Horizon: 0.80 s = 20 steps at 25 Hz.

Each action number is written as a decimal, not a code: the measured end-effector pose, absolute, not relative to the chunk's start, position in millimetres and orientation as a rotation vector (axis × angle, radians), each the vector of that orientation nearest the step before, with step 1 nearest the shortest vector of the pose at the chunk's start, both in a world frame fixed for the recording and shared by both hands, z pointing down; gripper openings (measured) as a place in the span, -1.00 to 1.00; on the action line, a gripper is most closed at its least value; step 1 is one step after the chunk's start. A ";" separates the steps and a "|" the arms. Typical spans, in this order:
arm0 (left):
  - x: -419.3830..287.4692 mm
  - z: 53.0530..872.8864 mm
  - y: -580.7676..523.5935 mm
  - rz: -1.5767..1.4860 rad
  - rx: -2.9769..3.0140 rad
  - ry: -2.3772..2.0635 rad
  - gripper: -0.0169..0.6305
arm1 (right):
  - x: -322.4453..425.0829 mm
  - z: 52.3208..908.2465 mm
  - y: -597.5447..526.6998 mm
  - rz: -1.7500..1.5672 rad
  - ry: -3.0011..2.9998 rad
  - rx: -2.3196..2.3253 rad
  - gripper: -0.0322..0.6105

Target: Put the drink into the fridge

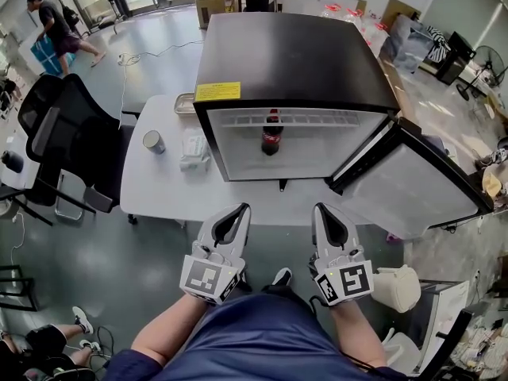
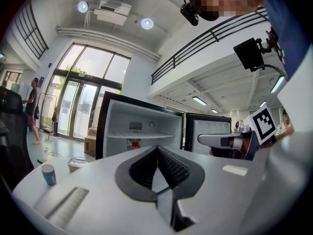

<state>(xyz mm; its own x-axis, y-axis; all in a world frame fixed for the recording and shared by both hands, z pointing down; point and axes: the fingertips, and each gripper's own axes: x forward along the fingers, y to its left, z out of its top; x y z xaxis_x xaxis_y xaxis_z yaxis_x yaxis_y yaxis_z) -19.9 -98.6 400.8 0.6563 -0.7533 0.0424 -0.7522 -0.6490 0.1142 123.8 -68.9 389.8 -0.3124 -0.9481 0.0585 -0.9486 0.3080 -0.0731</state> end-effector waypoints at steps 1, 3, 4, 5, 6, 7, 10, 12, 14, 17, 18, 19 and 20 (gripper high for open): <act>-20.0 400.3 -98.6 -0.014 2.747 -1.254 -0.93 | 123.4 390.0 -68.8 0.149 -2.538 1.838 -0.89; -20.2 399.5 -98.3 -0.017 2.747 -1.255 -0.93 | 122.7 390.4 -68.5 0.151 -2.541 1.835 -0.89; -20.3 399.7 -98.3 -0.017 2.746 -1.255 -0.93 | 122.4 390.7 -68.5 0.152 -2.542 1.832 -0.89; -20.2 400.5 -98.4 -0.014 2.744 -1.255 -0.93 | 122.1 390.9 -68.5 0.152 -2.543 1.829 -0.89; -19.9 401.8 -98.7 -0.009 2.742 -1.253 -0.93 | 121.7 391.1 -68.6 0.152 -2.545 1.826 -0.89; -19.7 403.4 -99.1 -0.004 2.739 -1.250 -0.93 | 121.3 391.1 -68.7 0.151 -2.546 1.822 -0.89; -20.3 406.8 -100.0 0.008 2.730 -1.248 -0.93 | 120.6 391.4 -68.8 0.152 -2.549 1.822 -0.89; -20.4 407.4 -100.3 0.011 2.729 -1.248 -0.93 | 121.0 391.9 -68.8 0.155 -2.548 1.824 -0.89; -19.8 407.5 -100.5 0.013 2.729 -1.247 -0.93 | 122.1 392.2 -68.7 0.156 -2.545 1.826 -0.89; -19.3 408.3 -101.4 0.015 2.728 -1.247 -0.93 | 122.9 392.1 -69.5 0.157 -2.544 1.828 -0.89; -19.5 409.3 -101.9 0.016 2.725 -1.247 -0.93 | 122.8 392.2 -69.8 0.156 -2.544 1.827 -0.89; -19.8 410.3 -102.2 0.018 2.722 -1.248 -0.93 | 122.6 392.3 -70.0 0.156 -2.545 1.826 -0.89; -20.1 411.0 -102.4 0.020 2.720 -1.249 -0.93 | 122.4 392.5 -70.3 0.156 -2.545 1.825 -0.89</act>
